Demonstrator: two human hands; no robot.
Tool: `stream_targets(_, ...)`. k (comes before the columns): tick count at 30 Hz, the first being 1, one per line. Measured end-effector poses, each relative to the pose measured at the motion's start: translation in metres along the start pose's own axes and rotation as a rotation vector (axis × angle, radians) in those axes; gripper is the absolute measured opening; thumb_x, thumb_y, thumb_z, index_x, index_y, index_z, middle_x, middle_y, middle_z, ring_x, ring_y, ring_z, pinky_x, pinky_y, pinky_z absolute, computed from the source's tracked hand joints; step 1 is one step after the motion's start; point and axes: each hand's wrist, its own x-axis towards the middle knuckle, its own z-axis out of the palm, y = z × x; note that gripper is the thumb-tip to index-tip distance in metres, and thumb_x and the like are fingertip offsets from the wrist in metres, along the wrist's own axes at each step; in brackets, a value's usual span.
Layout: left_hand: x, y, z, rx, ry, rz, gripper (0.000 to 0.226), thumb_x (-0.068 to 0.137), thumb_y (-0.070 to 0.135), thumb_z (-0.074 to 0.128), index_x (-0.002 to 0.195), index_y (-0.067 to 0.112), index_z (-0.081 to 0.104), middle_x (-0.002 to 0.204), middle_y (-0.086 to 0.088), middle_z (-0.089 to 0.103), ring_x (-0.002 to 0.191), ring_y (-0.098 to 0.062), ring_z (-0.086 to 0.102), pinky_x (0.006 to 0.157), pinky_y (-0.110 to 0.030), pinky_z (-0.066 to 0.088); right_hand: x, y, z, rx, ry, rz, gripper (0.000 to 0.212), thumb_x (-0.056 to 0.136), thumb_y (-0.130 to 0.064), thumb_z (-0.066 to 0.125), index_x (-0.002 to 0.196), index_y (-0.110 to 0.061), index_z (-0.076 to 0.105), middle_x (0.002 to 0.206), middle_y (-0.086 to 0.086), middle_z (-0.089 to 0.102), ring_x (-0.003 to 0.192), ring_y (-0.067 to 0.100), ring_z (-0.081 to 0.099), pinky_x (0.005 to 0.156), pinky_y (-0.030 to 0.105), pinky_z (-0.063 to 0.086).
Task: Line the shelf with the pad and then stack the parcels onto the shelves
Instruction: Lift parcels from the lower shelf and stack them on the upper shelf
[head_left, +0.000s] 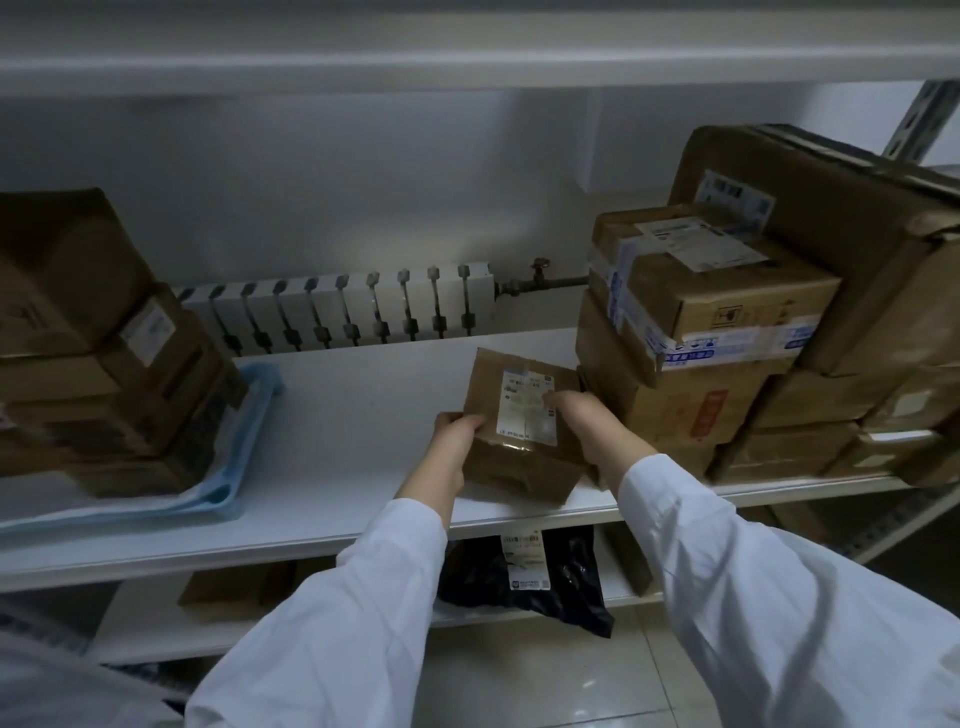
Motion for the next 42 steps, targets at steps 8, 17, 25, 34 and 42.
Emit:
stream_targets(8, -0.014, 0.018, -0.025, -0.013, -0.031, 0.163, 0.040, 0.089, 0.033, 0.058, 0.124, 0.020, 0.043, 0.108, -0.005, 0.058, 0.094, -0.023, 0.057, 0.092, -0.041, 0.049, 0.035, -0.004, 0.008, 0.033, 0.082, -0.083, 0.069, 0.068, -0.048, 0.057, 0.127, -0.015, 0.052, 0.122, 0.010, 0.061, 0.111, 0.033, 0.057, 0.099, 0.046, 0.046)
stream_targets(17, -0.051, 0.045, -0.084, -0.303, -0.001, 0.101, 0.030, 0.087, 0.046, 0.055, 0.106, 0.023, 0.056, 0.089, -0.005, 0.063, 0.082, -0.019, 0.057, 0.065, -0.027, 0.045, -0.052, -0.052, 0.022, 0.262, 0.237, -0.269, 0.074, 0.072, -0.059, 0.046, 0.136, -0.023, 0.044, 0.131, 0.008, 0.054, 0.118, 0.032, 0.050, 0.102, 0.050, 0.040)
stream_targets(25, -0.093, 0.062, -0.129, -0.339, 0.027, 0.116, 0.056, 0.080, 0.065, 0.051, 0.116, 0.022, 0.053, 0.095, -0.007, 0.059, 0.086, -0.022, 0.053, 0.077, -0.034, 0.044, -0.130, -0.080, 0.045, 0.311, 0.205, -0.424, 0.079, 0.079, -0.072, 0.037, 0.141, -0.023, 0.039, 0.134, 0.006, 0.050, 0.124, 0.030, 0.047, 0.108, 0.050, 0.033)
stream_targets(34, -0.151, 0.093, -0.163, -0.106, 0.065, 0.397, 0.075, 0.077, 0.080, 0.030, 0.120, 0.022, 0.051, 0.112, -0.005, 0.058, 0.096, -0.023, 0.054, 0.081, -0.033, 0.043, -0.176, -0.100, 0.059, 0.291, 0.238, -0.499, 0.071, 0.087, -0.066, 0.033, 0.137, -0.017, 0.039, 0.128, 0.009, 0.052, 0.116, 0.032, 0.051, 0.102, 0.052, 0.041)
stream_targets(42, -0.209, 0.121, -0.192, 0.582, -0.021, 0.938, 0.116, 0.062, 0.043, 0.082, 0.146, 0.039, 0.003, 0.136, 0.010, 0.038, 0.125, -0.013, 0.037, 0.104, -0.040, 0.034, -0.207, -0.123, 0.047, 0.380, 0.030, -0.388, 0.045, 0.097, -0.051, 0.031, 0.099, -0.016, 0.058, 0.095, 0.009, 0.061, 0.084, 0.022, 0.058, 0.068, 0.030, 0.047)
